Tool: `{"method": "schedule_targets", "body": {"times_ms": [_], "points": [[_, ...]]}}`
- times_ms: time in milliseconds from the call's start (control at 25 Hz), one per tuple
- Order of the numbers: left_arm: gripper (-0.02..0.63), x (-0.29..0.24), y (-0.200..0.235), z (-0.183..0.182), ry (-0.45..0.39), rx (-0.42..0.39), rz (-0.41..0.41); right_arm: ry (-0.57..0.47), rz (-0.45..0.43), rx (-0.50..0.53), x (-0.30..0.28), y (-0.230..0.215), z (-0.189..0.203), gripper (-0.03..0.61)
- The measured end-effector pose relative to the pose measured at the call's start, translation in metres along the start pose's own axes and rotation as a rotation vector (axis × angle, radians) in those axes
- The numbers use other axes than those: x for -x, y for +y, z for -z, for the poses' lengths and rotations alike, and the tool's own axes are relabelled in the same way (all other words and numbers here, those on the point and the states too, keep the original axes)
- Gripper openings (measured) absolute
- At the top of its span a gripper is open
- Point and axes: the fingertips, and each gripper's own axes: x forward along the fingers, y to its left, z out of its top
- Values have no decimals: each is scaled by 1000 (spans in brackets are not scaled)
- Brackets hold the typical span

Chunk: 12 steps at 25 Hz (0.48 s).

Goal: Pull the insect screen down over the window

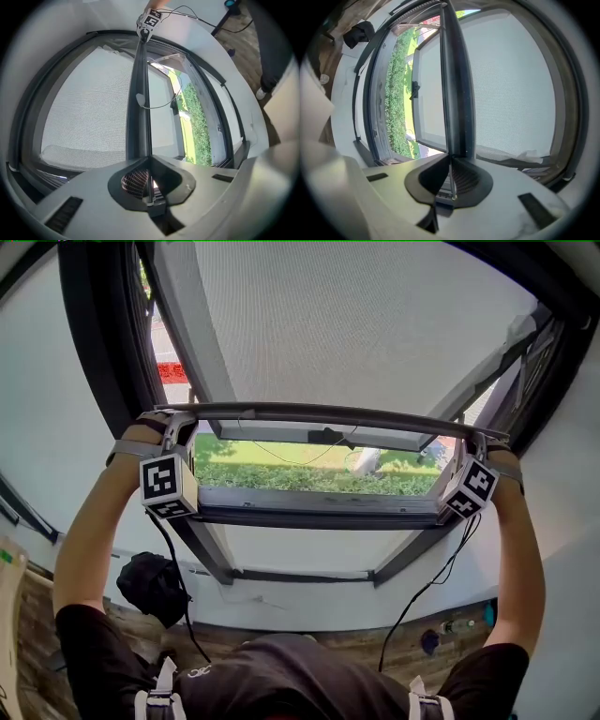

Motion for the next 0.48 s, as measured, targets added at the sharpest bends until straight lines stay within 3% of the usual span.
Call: {"method": "schedule_targets", "body": {"times_ms": [120, 480], "points": [[32, -6, -25, -1, 0, -6, 54, 4, -35, 15, -5, 25, 0, 28], [32, -14, -62, 0, 11, 2, 97, 18, -86, 34, -12, 63, -1, 26]]}}
